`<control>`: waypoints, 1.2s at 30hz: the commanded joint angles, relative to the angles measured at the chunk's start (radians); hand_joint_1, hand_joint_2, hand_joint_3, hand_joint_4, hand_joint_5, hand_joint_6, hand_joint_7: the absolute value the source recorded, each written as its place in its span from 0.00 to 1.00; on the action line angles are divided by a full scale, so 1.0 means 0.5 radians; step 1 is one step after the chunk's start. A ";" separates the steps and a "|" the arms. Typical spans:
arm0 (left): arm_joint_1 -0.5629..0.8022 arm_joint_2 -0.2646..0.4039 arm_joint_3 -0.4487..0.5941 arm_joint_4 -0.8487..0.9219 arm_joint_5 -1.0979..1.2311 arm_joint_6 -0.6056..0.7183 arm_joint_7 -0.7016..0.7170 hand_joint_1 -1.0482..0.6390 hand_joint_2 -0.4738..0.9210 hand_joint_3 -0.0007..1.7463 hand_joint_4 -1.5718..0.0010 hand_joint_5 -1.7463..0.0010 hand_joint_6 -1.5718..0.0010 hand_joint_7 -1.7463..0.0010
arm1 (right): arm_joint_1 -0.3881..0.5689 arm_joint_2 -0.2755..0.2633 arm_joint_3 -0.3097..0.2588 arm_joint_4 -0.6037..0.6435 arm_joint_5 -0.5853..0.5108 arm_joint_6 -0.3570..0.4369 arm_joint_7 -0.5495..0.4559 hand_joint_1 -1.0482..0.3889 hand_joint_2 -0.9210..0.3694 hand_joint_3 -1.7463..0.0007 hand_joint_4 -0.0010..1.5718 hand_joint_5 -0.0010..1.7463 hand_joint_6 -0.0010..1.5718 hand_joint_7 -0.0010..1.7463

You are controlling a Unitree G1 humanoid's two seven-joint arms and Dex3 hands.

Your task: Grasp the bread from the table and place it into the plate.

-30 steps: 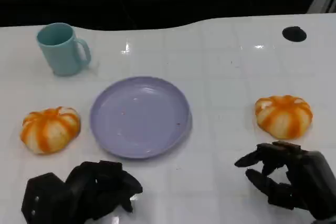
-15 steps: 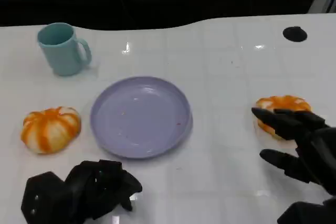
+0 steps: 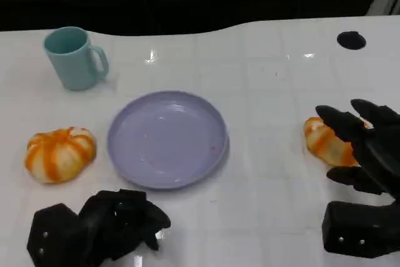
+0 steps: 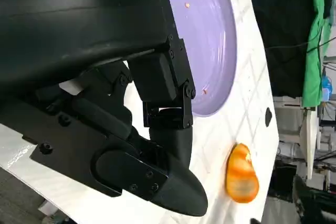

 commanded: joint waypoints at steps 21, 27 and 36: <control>0.058 0.020 0.011 -0.033 -0.010 0.005 0.000 0.00 0.93 0.00 0.43 0.13 0.12 0.65 | -0.423 0.060 0.261 0.493 -0.026 0.258 0.054 0.45 0.08 1.00 0.10 0.12 0.20 0.00; 0.081 0.018 0.008 -0.054 -0.003 0.000 0.010 0.00 0.93 0.00 0.43 0.13 0.12 0.65 | -0.528 0.071 0.298 0.750 0.011 0.254 -0.007 0.45 0.07 1.00 0.11 0.11 0.20 0.00; 0.100 0.014 -0.001 -0.089 0.008 0.013 0.024 0.00 0.94 0.01 0.43 0.14 0.12 0.65 | -0.633 0.101 0.309 1.040 0.093 0.182 -0.150 0.54 0.03 1.00 0.50 0.08 0.46 0.03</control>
